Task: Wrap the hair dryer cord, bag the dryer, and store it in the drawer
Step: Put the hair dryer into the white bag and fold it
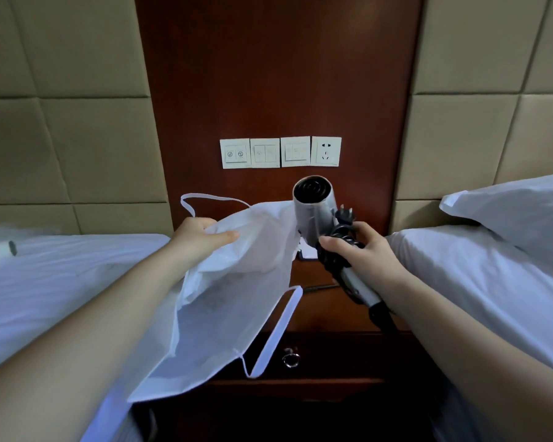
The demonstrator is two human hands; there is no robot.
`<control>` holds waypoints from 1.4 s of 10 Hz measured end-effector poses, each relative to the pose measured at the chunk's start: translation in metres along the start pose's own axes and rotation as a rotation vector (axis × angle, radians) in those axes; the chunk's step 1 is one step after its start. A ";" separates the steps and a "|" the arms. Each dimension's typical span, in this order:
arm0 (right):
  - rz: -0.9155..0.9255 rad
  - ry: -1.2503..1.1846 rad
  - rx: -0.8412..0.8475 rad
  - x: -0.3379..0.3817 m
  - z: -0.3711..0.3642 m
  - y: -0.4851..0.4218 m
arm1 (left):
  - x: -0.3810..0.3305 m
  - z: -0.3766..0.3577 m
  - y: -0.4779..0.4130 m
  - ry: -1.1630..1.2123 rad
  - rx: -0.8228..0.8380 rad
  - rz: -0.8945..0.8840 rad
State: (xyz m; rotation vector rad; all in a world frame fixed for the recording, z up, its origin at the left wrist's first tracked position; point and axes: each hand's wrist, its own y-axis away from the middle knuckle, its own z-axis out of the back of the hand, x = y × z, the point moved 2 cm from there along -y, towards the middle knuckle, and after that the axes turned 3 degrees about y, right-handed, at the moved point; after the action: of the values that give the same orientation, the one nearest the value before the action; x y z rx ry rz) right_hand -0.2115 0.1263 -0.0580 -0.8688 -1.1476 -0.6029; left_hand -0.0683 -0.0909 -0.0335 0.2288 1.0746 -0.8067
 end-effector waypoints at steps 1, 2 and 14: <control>-0.112 -0.084 0.090 0.020 -0.006 0.012 | -0.002 -0.012 0.005 0.067 0.071 0.071; -0.195 -0.099 0.199 0.031 -0.015 0.026 | 0.008 -0.026 0.009 0.026 0.136 0.146; -0.031 1.044 0.321 -0.046 -0.154 -0.019 | -0.045 0.067 0.018 0.054 0.045 -0.521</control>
State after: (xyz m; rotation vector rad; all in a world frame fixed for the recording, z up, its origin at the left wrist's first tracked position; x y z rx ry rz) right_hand -0.1601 -0.0141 -0.1206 -0.1719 -0.2805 -0.7362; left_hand -0.0202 -0.0930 0.0339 0.0033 1.1855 -1.2967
